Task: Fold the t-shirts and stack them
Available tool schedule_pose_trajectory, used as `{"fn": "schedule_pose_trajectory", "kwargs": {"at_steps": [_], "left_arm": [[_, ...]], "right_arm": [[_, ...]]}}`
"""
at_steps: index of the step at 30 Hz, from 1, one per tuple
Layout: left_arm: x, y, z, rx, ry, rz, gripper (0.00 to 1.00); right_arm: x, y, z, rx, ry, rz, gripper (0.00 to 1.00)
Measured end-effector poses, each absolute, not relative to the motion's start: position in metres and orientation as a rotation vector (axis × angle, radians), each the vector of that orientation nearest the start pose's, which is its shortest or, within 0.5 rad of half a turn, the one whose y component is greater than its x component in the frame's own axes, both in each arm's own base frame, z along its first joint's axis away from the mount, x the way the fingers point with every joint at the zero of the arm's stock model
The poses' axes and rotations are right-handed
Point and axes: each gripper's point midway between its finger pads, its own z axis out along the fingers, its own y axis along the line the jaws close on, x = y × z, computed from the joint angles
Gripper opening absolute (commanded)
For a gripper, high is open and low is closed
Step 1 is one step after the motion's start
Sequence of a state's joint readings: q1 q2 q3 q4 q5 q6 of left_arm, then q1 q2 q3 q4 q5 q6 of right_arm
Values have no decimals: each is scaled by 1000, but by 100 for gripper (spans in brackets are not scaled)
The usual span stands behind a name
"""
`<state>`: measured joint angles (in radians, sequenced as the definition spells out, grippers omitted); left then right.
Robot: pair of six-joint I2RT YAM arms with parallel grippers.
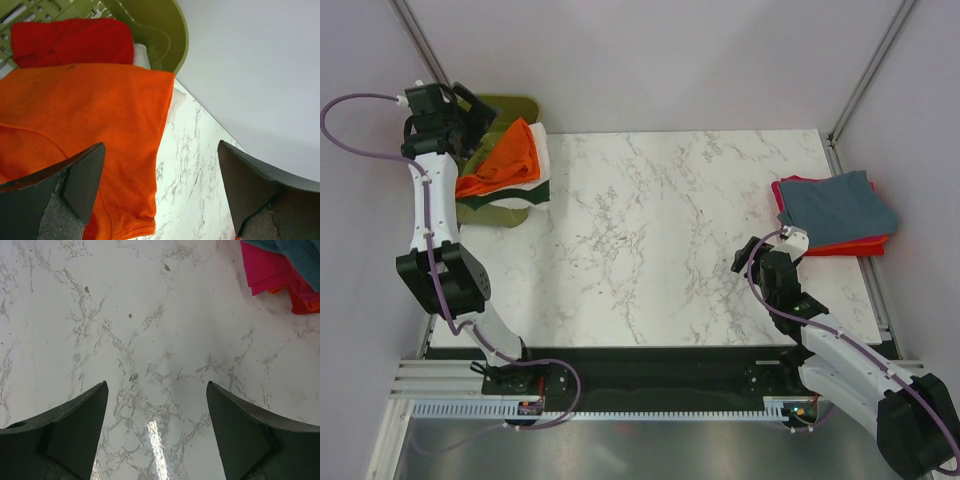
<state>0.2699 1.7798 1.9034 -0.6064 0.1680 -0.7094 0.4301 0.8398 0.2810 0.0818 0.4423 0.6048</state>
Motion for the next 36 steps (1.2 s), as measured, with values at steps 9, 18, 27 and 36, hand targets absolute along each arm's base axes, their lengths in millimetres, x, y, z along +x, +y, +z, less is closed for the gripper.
{"fn": "schedule_pose_trajectory", "kwargs": {"at_steps": [9,18,27,36], "left_arm": [[485,71,313,-832,1924,-326,100],[475,19,285,-667,2087,-134,95],[470,31,237,-696,2209,6,62],[463,37,234,-683,2225,61,2]], "right_arm": [[280,69,87,443,1961,207,88],[280,69,86,443,1965,205,88],[280,70,87,441,1963,211,87],[280,70,87,441,1962,210,88]]}}
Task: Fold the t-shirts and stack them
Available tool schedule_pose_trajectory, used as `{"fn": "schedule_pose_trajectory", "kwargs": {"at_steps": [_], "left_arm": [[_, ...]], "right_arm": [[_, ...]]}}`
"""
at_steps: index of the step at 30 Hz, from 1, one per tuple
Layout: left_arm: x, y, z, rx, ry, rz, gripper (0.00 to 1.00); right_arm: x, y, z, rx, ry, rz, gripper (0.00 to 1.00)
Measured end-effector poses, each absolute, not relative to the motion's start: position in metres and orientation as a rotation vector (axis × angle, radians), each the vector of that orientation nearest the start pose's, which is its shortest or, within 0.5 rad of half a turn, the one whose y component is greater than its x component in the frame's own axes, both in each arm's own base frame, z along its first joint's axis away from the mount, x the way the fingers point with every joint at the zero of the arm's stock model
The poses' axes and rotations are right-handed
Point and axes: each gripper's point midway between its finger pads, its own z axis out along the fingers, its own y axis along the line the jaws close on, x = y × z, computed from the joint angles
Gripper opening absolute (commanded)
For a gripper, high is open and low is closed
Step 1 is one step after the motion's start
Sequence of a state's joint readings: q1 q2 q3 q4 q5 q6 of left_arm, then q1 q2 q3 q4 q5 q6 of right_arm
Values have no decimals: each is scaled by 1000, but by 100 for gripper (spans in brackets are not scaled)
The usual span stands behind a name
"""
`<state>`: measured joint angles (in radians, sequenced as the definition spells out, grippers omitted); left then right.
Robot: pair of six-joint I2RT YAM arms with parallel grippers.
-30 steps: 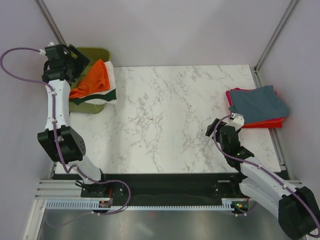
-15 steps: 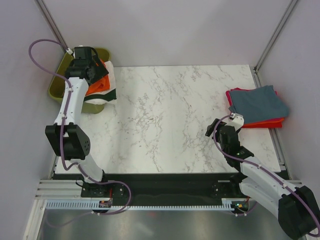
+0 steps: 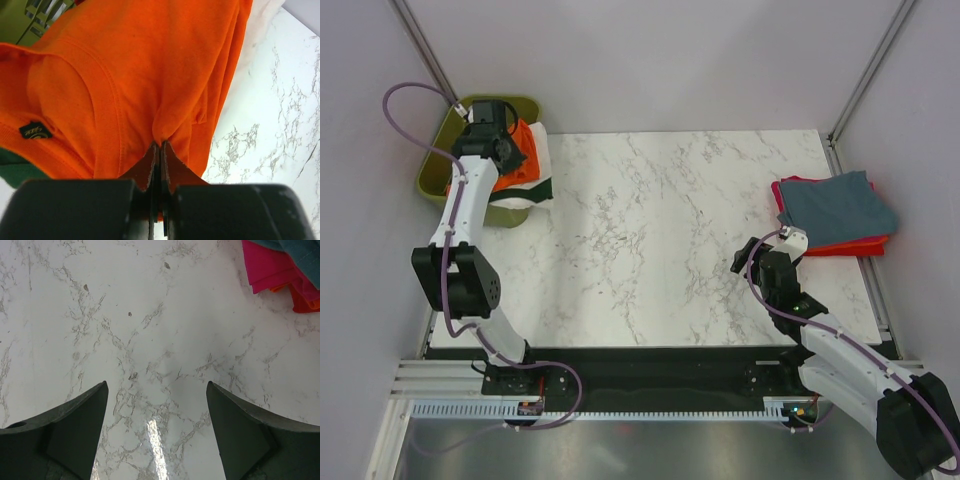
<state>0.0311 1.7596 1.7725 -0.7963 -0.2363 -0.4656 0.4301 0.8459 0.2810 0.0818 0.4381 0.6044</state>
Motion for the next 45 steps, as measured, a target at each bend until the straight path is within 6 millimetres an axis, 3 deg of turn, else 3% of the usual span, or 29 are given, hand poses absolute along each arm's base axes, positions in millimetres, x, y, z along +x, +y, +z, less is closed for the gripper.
{"fn": "schedule_pose_trajectory", "kwargs": {"at_steps": [3,6,10,13,14,16,19,20,23,26,29,31,34,37,39,41,43,44,45], "left_arm": [[454,37,244,-681,2204,58,2],[445,39,279,-676,2119,46,2],[427,40,372,-649,1903,-17,2],[402,23,457,-580,1713,-168,2],[389,8,486,-536,1646,-261,2],[369,-27,520,-447,1576,-429,2],[342,-106,546,-264,1554,-690,2],[335,-139,546,-193,1571,-784,2],[327,-207,537,-56,1630,-961,2],[342,-255,515,22,1714,-1046,2],[362,-279,512,59,1737,-1082,2],[369,-281,517,56,1718,-1081,3],[365,-268,520,17,1694,-1047,3],[346,-243,494,-43,1707,-987,5],[335,-227,461,-86,1744,-936,5],[326,-211,415,-136,1789,-873,7],[318,-196,362,-184,1868,-801,19],[314,-189,334,-211,1901,-766,28],[307,-181,302,-241,1954,-721,60]], "right_arm": [[280,70,87,441,1962,210,87],[280,70,87,441,1962,210,87],[280,70,87,441,1962,210,87],[280,70,87,440,1962,210,87],[280,70,87,440,1962,210,87],[280,70,87,440,1962,209,87],[280,70,87,440,1962,209,87],[280,70,88,441,1962,209,87],[280,70,90,442,1955,213,87],[280,70,95,444,1936,225,87],[280,69,96,446,1931,225,87],[280,69,96,447,1930,224,87],[280,69,97,449,1928,221,87],[281,68,101,454,1913,227,87],[281,68,104,456,1900,234,87],[280,67,106,459,1889,238,87],[279,66,107,461,1882,241,87],[278,65,107,464,1879,239,87],[278,65,109,466,1872,239,87]]}}
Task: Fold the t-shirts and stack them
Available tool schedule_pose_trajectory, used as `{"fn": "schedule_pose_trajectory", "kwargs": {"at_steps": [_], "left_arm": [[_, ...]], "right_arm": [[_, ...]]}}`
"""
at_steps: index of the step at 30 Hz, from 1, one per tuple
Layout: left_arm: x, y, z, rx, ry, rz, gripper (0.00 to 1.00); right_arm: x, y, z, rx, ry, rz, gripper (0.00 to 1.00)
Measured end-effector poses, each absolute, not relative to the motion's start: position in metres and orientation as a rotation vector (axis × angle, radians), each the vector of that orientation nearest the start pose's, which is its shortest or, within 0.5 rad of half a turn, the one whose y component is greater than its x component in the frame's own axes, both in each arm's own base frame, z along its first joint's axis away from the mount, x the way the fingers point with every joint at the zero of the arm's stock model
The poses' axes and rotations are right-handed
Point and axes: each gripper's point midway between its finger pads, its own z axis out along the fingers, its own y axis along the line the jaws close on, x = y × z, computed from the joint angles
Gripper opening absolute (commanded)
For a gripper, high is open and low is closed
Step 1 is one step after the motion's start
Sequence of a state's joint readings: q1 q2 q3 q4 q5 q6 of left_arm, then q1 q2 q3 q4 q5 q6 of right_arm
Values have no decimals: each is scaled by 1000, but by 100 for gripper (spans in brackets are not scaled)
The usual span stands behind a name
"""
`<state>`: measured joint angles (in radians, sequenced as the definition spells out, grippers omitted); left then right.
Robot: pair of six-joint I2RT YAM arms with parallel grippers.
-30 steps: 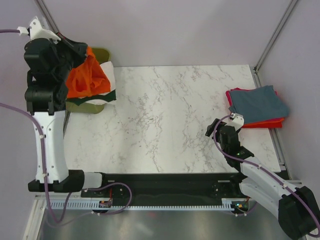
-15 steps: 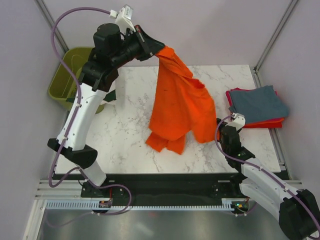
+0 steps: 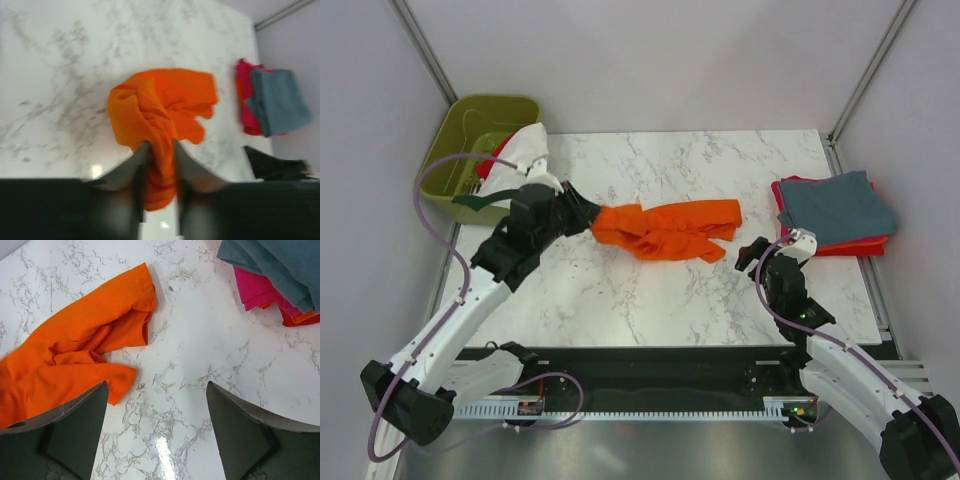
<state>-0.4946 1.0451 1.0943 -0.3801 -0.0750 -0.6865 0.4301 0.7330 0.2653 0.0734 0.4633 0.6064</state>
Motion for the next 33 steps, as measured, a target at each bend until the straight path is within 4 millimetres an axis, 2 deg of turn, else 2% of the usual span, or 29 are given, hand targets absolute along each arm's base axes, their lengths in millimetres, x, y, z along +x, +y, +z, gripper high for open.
{"fn": "schedule_pose_trajectory", "kwargs": {"at_steps": [1,2,3,4,6,10,11,12,14,16,19,23,25,33], "left_arm": [[301,-172,272,-269,1999,-672,76],[296,-165,251,-297,2026,-642,88],[289,-156,228,-330,2059,-597,99],[283,-148,211,-356,2082,-562,100],[273,-136,191,-393,2104,-512,100],[271,-129,188,-409,2088,-495,100],[272,-130,189,-415,2081,-501,98],[273,-131,187,-423,2077,-508,91],[274,-134,177,-428,2088,-523,88],[275,-140,163,-423,2120,-539,84],[278,-154,141,-408,2195,-569,84],[282,-170,114,-378,2311,-581,87],[287,-182,104,-349,2367,-573,84],[308,-231,88,-174,2466,-531,74]], "right_arm": [[277,64,110,469,1866,239,88],[277,63,111,471,1859,240,88],[276,63,111,472,1855,243,93],[276,63,111,474,1853,246,98],[276,63,110,497,1853,257,98],[274,63,94,525,1917,233,97],[274,64,90,520,1943,222,92],[274,65,87,514,1967,212,85],[279,71,88,500,2000,211,67],[287,78,92,492,2019,219,57],[298,86,97,482,2045,224,51],[308,99,99,452,2081,252,50],[310,102,96,442,2098,257,49],[309,104,89,422,2130,251,49]]}}
